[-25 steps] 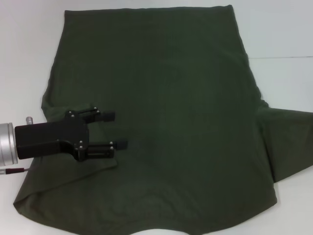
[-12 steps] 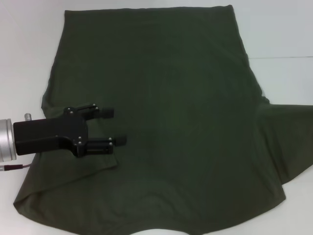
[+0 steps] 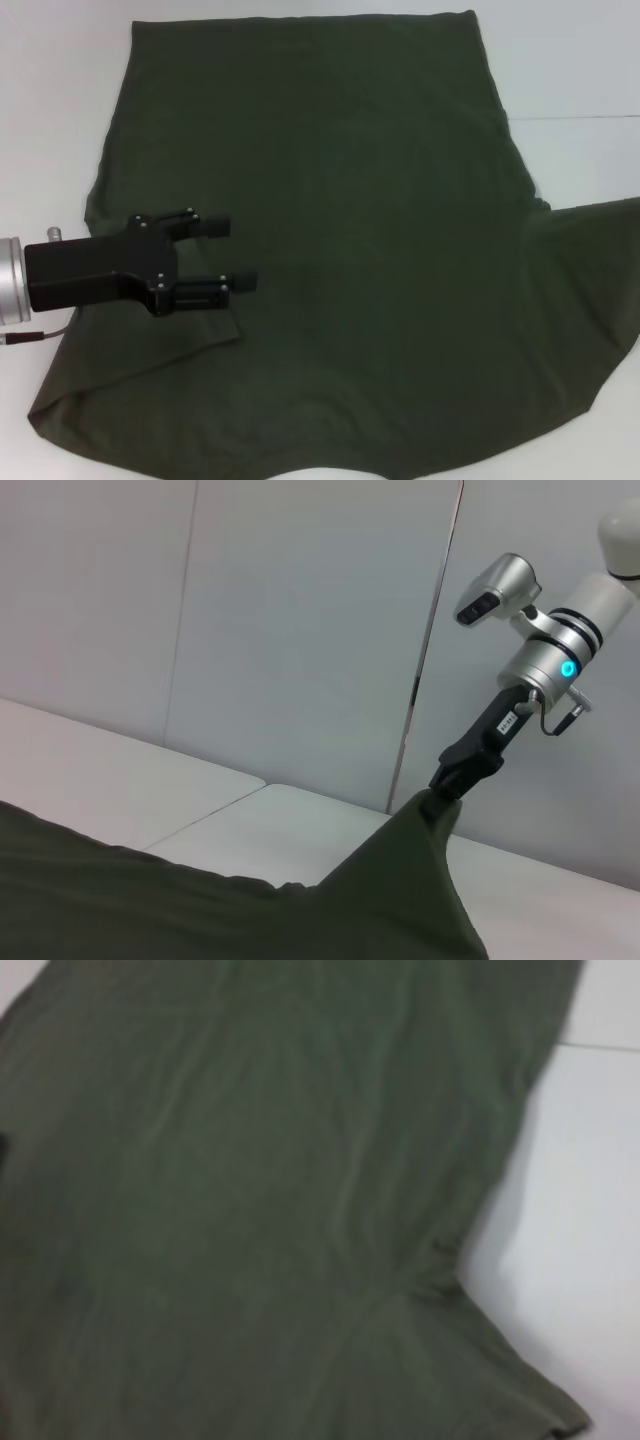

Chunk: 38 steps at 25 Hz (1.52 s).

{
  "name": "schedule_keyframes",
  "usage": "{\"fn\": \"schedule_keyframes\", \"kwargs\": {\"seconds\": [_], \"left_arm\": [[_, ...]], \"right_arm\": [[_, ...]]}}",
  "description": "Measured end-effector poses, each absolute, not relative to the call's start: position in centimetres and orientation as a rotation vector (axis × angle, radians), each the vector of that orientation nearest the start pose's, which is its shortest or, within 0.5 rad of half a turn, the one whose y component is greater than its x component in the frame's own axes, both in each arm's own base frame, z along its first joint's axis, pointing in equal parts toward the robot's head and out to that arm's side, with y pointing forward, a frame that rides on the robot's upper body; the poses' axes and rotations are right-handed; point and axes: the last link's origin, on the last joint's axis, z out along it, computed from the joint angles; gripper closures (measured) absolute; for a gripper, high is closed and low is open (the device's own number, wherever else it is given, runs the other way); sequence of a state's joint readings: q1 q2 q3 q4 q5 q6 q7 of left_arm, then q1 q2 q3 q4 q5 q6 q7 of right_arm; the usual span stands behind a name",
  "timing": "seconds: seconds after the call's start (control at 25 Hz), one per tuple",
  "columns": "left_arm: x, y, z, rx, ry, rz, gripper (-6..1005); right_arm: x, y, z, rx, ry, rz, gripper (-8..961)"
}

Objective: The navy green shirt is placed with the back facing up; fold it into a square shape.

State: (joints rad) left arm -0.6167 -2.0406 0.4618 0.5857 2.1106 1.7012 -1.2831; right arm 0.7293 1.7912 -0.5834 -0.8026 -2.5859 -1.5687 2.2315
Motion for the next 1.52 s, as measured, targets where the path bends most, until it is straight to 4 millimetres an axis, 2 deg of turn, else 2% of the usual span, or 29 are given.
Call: {"fn": "schedule_keyframes", "kwargs": {"seconds": [0.32, 0.64, 1.0, 1.52], "left_arm": [[-25.1, 33.7, 2.2, -2.743, -0.497, -0.828, 138], [-25.0, 33.8, 2.5, -2.739, -0.487, -0.818, 138], [-25.1, 33.8, 2.6, -2.738, -0.485, -0.814, 138], [-25.1, 34.0, 2.8, -2.740, -0.473, -0.791, 139]], "right_arm": [[25.8, 41.0, 13.4, -2.400, 1.319, -0.004, 918], [23.0, 42.3, 11.0, -2.446, 1.337, -0.018, 916], [22.5, 43.7, 7.3, -2.435, 1.385, -0.038, 913], [21.0, 44.4, 2.6, -2.457, 1.379, -0.098, 909]]}}
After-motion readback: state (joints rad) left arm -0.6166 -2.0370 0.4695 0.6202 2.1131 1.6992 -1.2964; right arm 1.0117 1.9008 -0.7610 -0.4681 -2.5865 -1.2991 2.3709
